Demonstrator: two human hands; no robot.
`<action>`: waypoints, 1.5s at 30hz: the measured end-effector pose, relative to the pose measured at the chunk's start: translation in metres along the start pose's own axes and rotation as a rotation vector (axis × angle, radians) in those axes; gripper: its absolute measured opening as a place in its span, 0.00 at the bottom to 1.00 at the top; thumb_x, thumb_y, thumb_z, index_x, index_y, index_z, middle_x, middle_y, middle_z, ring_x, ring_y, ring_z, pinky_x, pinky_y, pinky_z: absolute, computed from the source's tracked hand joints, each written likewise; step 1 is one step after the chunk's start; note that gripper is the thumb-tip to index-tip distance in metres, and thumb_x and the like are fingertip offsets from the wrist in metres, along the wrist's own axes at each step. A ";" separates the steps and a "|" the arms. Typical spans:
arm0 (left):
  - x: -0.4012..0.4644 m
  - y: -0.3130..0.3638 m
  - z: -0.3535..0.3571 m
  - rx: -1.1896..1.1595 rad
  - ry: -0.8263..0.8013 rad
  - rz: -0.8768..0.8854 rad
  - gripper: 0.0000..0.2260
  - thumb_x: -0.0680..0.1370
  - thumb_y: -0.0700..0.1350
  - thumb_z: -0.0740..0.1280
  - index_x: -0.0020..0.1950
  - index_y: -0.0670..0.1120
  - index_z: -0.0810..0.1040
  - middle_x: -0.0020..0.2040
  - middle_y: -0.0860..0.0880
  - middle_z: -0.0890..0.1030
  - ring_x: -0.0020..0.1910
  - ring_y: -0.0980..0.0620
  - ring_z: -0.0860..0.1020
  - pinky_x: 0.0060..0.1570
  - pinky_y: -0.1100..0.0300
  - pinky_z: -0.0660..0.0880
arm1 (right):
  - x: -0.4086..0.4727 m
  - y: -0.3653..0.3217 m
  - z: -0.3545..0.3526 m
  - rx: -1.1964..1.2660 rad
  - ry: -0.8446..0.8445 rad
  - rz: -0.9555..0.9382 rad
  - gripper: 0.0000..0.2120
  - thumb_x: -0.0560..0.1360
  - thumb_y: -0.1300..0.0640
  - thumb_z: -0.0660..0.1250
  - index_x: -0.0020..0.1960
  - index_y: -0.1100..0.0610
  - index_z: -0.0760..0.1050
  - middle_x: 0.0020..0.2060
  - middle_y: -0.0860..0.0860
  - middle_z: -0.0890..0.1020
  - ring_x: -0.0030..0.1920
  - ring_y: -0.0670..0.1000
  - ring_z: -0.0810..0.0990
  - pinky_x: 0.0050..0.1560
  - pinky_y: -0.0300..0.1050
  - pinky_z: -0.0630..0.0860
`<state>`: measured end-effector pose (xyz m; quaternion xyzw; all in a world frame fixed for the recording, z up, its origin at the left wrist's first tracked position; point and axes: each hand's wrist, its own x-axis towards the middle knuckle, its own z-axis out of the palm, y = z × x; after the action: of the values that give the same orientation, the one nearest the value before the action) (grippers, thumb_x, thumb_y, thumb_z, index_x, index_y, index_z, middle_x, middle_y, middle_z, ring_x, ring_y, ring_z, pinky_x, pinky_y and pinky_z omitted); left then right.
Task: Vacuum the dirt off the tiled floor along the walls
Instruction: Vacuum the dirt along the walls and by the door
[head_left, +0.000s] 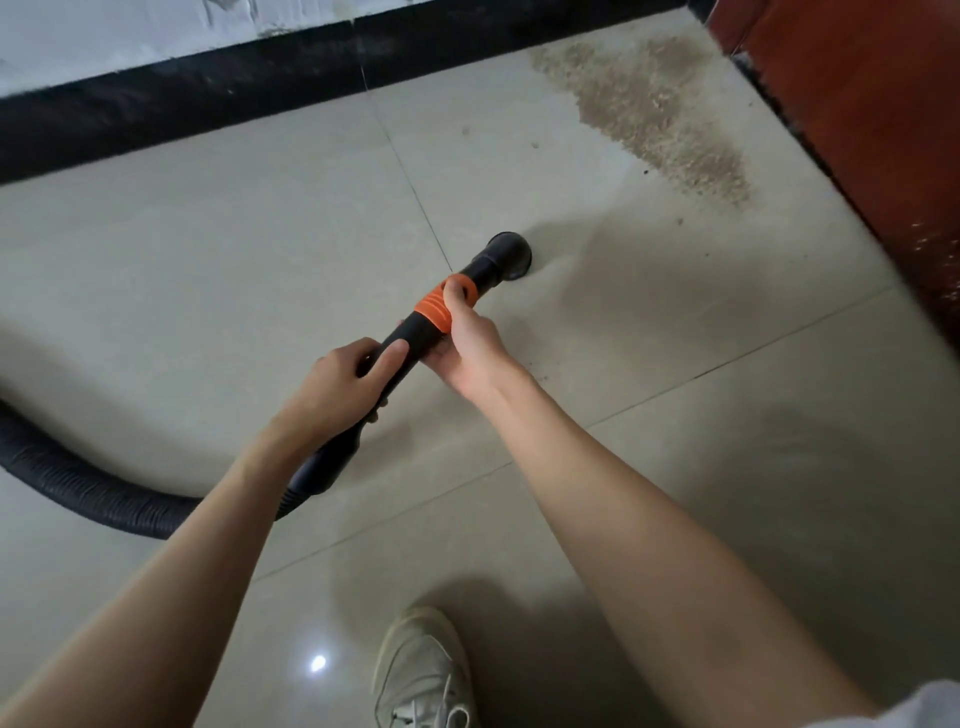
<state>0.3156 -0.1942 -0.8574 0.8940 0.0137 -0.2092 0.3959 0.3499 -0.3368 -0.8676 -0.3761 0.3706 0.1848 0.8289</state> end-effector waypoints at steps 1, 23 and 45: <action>-0.001 -0.001 0.000 0.017 0.007 0.008 0.17 0.79 0.59 0.58 0.39 0.48 0.74 0.29 0.50 0.79 0.23 0.56 0.77 0.31 0.61 0.72 | -0.002 0.003 0.000 0.006 -0.008 0.011 0.19 0.80 0.47 0.64 0.55 0.64 0.70 0.55 0.63 0.78 0.54 0.61 0.79 0.57 0.57 0.79; -0.054 -0.021 -0.021 0.147 -0.251 -0.025 0.21 0.78 0.61 0.60 0.33 0.47 0.75 0.26 0.48 0.78 0.23 0.52 0.77 0.33 0.62 0.70 | -0.074 0.050 -0.034 0.127 0.207 0.153 0.22 0.78 0.52 0.69 0.66 0.62 0.69 0.61 0.61 0.78 0.52 0.58 0.81 0.47 0.52 0.79; -0.054 -0.022 -0.017 0.094 -0.375 -0.074 0.24 0.75 0.66 0.59 0.32 0.49 0.75 0.25 0.48 0.77 0.24 0.51 0.78 0.36 0.60 0.71 | -0.084 0.046 -0.040 0.134 0.222 0.204 0.18 0.78 0.53 0.68 0.63 0.62 0.69 0.54 0.61 0.80 0.43 0.57 0.81 0.33 0.52 0.79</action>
<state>0.2688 -0.1593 -0.8418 0.8557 -0.0370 -0.3871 0.3415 0.2491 -0.3400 -0.8443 -0.2984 0.5078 0.2002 0.7830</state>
